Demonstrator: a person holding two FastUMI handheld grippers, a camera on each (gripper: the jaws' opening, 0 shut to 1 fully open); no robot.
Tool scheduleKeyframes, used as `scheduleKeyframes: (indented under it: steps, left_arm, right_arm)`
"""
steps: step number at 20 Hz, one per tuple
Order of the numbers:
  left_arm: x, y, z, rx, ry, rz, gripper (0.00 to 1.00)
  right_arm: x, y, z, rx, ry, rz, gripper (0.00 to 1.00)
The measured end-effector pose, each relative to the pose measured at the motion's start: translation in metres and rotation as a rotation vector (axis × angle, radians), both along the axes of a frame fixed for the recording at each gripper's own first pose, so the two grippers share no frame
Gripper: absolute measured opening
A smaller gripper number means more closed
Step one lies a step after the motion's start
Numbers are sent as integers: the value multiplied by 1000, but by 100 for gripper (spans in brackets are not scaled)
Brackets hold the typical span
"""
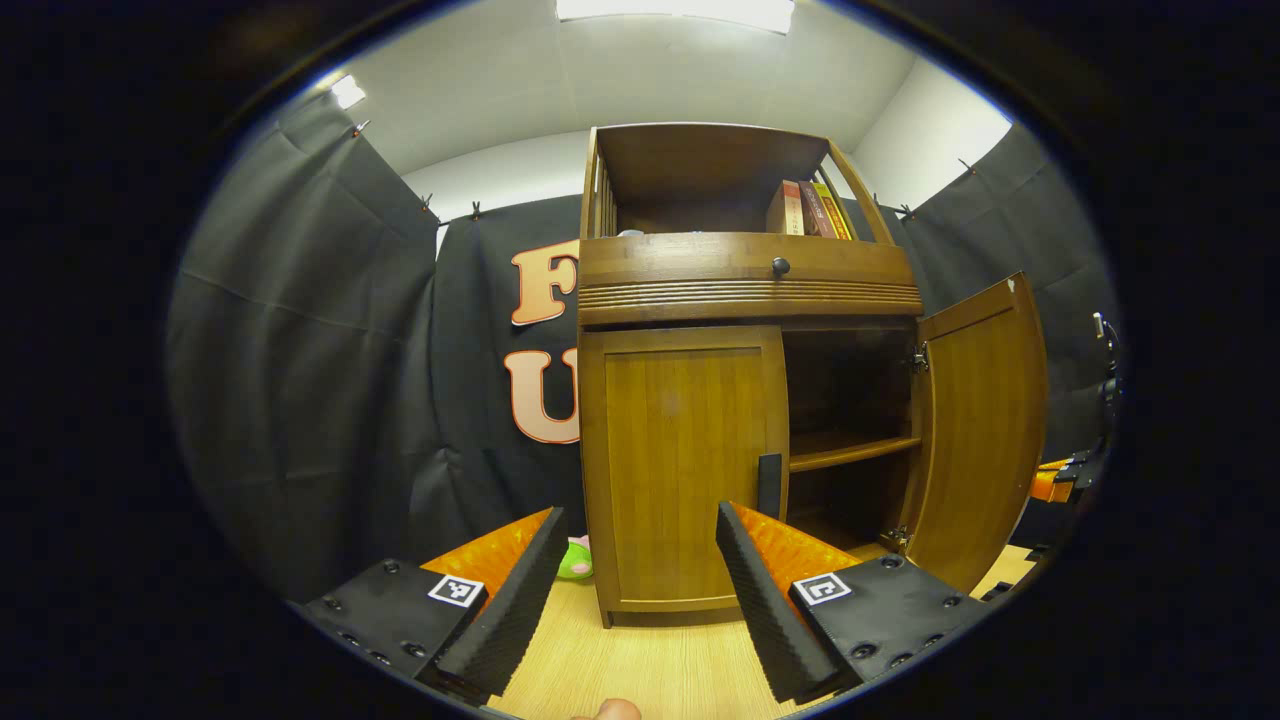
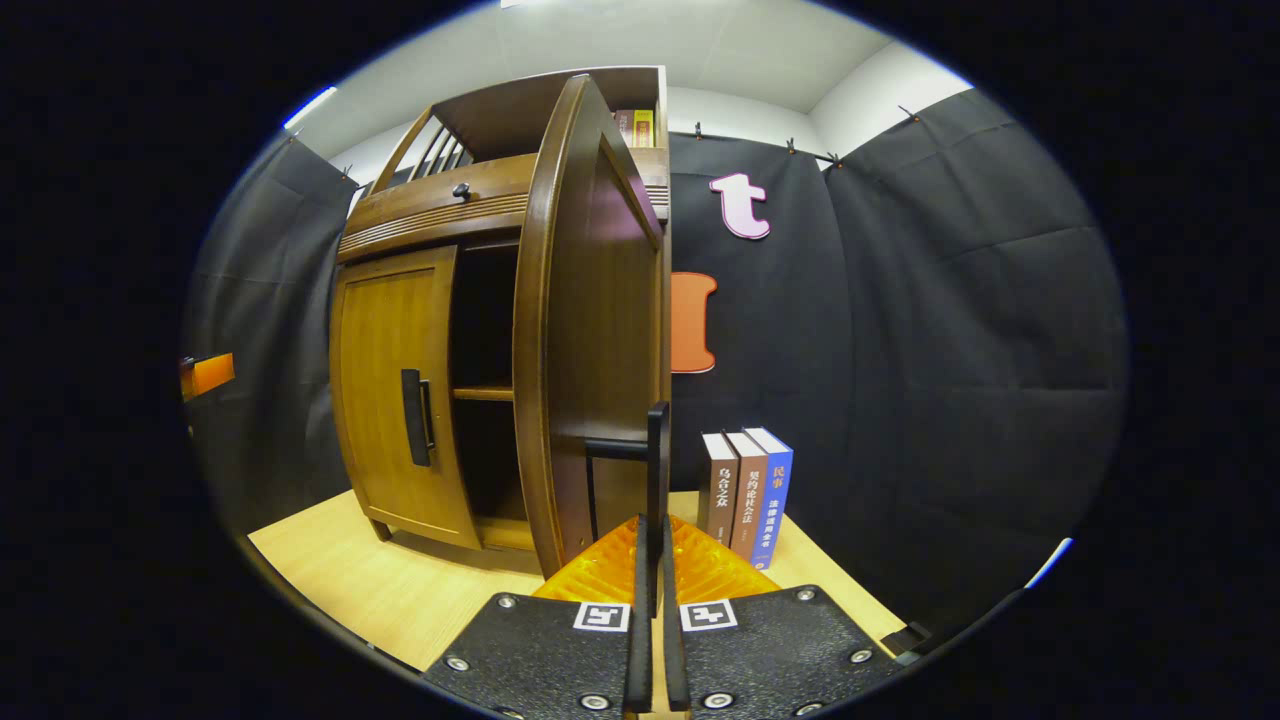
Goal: Open the right door of the double-door shoe cabinet with the right hand, and open the left door with the left hand.
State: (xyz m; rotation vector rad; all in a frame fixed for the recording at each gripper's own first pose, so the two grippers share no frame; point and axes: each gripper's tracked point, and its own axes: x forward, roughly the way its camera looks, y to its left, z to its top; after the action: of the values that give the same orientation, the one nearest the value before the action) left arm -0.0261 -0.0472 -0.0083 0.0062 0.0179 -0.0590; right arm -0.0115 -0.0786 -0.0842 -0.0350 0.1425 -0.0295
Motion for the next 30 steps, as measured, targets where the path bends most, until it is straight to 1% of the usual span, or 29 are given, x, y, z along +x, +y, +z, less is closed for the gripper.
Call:
scheduleKeyframes:
  steps: [8, 11, 12, 13, 14, 15, 18, 19, 20, 21, 23, 24, 26, 27, 28, 29, 30]
  left_arm:
    - [11, -29, -10, 5, 19, -19, 95]
    - [19, -41, -20, 1, 39, -26, 96]
    - [23, -44, -23, -1, 46, -28, 95]
    - [25, -48, -26, -3, 53, -30, 96]
    - [28, -51, -29, -4, 57, -32, 96]
    - [31, -54, -31, -6, 61, -34, 96]
    - [41, -66, -38, -8, 73, -44, 97]
    - [45, -70, -42, -8, 76, -48, 96]
    - [50, -74, -45, -8, 79, -51, 96]
    - [54, -79, -49, -9, 80, -56, 96]
    - [66, -90, -56, -15, 87, -64, 96]
    - [72, -94, -61, -17, 94, -68, 96]
    - [86, -104, -71, -20, 102, -76, 96]
    - [92, -108, -74, -22, 103, -83, 96]
    - [97, -113, -74, -27, 100, -94, 96]
    - [103, -118, -75, -39, 97, -106, 96]
    - [110, -122, -76, -50, 97, -116, 96]
  right_arm:
    - [1, -23, 1, 36, 0, 29, 3]
    - [2, -34, 1, 38, -4, 27, 3]
    - [2, -38, 1, 39, -5, 23, 13]
    - [-1, -42, 2, 41, -6, 19, 13]
    - [-2, -46, 3, 50, -6, 18, 4]
    - [-3, -52, 4, 55, -7, 9, 4]
    - [-11, -86, 7, 45, -23, -57, 5]
    - [-16, -87, 11, 55, -30, -55, 0]
    - [-19, -87, 12, 67, -33, -49, 6]
    - [-19, -88, 12, 71, -35, -49, 22]
    - [-24, -89, 15, 66, -40, -48, 22]
    - [-25, -88, 17, 65, -42, -45, 7]
    - [-25, -89, 17, 61, -43, -47, 7]
    - [-28, -89, 18, 60, -42, -47, 22]
    - [-30, -88, 19, 61, -42, -48, 22]
    - [-26, -90, 18, 60, -44, -52, 9]
    - [-27, -92, 18, 57, -45, -58, 34]
